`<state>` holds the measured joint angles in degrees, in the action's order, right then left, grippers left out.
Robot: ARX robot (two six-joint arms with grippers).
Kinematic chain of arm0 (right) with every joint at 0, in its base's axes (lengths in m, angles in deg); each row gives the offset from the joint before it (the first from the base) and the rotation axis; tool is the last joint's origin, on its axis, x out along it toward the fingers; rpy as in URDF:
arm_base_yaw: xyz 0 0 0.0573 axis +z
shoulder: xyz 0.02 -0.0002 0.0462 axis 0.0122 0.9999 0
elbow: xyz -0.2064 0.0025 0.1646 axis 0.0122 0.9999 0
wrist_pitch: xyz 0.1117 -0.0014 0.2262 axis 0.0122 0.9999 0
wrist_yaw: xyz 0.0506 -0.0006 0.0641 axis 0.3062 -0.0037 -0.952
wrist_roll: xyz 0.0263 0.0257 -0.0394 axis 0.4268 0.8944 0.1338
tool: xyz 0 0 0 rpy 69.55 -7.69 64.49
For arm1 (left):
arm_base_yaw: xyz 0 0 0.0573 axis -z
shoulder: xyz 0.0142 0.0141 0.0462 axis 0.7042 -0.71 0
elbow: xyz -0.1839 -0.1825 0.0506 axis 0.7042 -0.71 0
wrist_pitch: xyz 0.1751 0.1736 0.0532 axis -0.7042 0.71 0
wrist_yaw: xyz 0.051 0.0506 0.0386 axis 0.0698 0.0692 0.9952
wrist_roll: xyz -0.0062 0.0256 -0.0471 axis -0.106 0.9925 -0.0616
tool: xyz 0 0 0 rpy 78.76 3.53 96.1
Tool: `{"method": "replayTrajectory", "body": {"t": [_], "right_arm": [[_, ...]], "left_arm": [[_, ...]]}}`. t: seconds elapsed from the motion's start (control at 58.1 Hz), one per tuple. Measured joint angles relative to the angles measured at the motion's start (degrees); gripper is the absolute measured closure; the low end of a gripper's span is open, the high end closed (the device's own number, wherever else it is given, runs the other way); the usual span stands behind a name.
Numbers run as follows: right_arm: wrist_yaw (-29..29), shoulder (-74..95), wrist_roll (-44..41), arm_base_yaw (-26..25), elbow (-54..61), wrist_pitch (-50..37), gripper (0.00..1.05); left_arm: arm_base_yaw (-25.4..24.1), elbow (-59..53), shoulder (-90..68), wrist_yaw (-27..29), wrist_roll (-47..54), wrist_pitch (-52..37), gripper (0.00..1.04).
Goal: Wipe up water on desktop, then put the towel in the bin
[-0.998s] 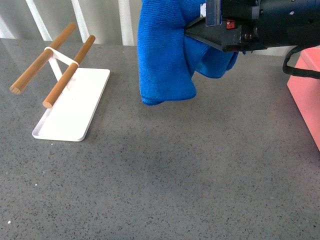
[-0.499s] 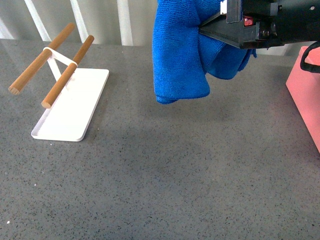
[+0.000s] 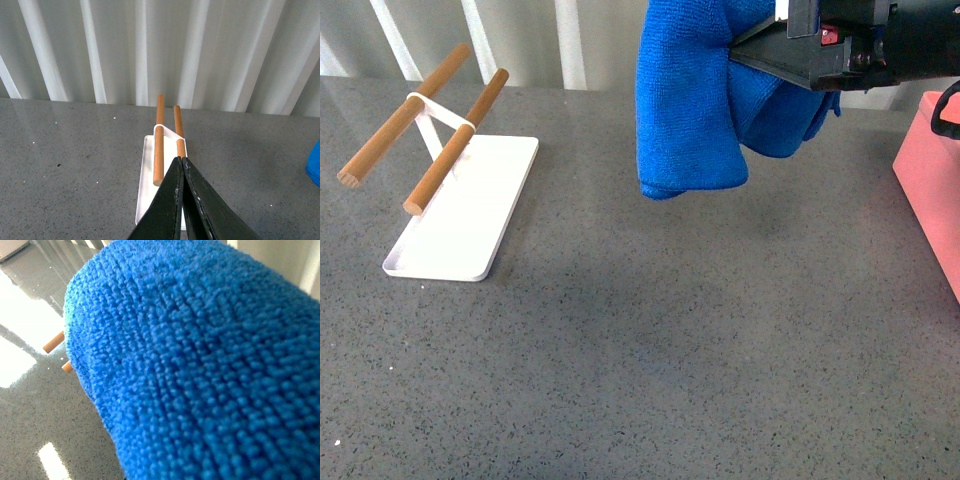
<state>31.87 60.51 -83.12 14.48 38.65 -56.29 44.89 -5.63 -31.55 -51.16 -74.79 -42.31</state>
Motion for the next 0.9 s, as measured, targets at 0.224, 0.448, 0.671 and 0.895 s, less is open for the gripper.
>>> {"method": "replayTrajectory", "body": {"t": [0.224, 0.448, 0.671, 0.895], "right_arm": [[1.20, 0.76, -0.35, 0.04, -0.04, -0.55, 1.01], [1.42, 0.83, -1.64, 0.09, -0.37, 1.25, 1.01], [2.45, 0.83, -3.28, 0.07, -0.52, 2.89, 1.01], [4.04, 1.20, -4.09, 0.20, -0.52, 2.69, 1.01]], "left_arm": [[0.00, -2.54, 4.98, -0.02, 0.02, 1.84, 1.01], [0.00, -2.56, 13.66, -0.02, 0.00, 9.44, 1.01], [0.00, -2.56, 19.39, -0.02, 0.02, 14.93, 1.01], [0.00, -2.56, 23.91, -0.02, 0.02, 19.34, 1.01]]}}
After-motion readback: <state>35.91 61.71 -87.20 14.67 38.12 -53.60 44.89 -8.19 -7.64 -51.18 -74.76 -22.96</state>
